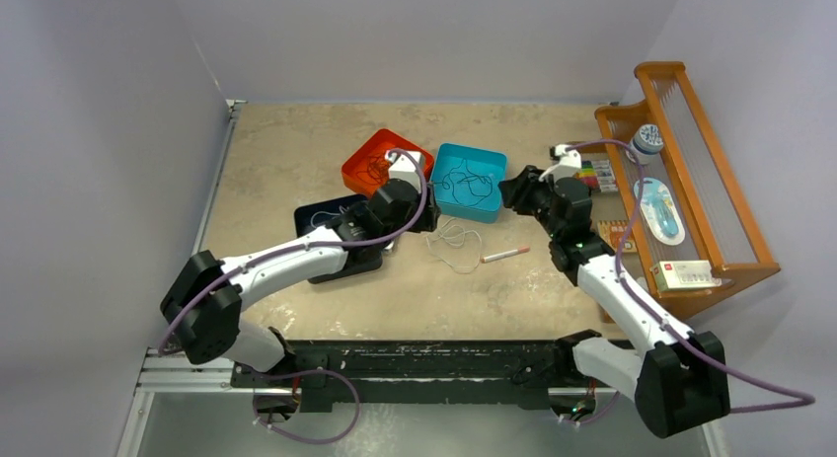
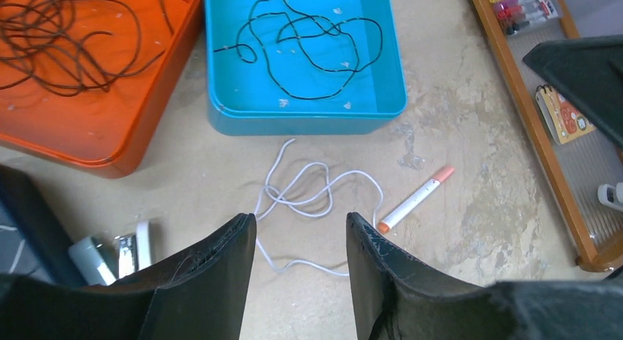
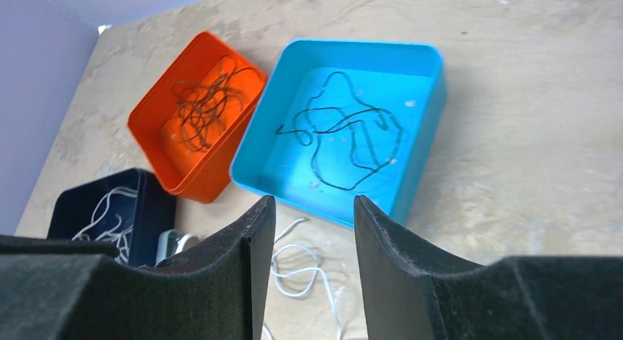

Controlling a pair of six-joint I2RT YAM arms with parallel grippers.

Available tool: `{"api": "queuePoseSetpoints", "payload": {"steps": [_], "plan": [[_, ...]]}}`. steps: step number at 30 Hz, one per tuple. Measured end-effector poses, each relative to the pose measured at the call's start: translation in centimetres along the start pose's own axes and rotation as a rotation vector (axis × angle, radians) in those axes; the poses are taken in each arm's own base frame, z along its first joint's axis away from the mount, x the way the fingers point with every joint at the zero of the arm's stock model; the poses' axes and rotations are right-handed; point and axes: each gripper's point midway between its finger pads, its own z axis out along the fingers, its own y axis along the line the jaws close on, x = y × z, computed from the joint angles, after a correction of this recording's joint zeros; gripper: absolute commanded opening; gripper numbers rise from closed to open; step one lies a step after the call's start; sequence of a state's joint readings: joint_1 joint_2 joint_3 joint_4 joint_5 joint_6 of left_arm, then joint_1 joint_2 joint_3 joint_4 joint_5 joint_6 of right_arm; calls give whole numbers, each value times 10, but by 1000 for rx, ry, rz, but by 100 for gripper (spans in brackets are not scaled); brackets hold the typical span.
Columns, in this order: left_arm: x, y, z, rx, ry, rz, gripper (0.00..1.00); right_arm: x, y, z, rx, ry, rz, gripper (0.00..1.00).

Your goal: Untangle the cables

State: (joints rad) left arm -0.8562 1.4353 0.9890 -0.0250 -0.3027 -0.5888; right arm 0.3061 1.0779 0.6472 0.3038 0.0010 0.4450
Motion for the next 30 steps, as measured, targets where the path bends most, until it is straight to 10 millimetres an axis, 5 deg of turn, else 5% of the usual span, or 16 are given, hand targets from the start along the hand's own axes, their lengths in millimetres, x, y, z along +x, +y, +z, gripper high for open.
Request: {"api": "queuePoseSetpoints", "payload": {"steps": [10,22,30], "plan": [[22,-21,22,70,67,20,47,-22,-46,-15,80,-78,76,47],[58,-37,48,139,160,-5,45,-19,-53,-17,90,-76,80,47],[64,-26,54,77,172,-10,43,-16,-51,-19,79,-71,80,47]]}}
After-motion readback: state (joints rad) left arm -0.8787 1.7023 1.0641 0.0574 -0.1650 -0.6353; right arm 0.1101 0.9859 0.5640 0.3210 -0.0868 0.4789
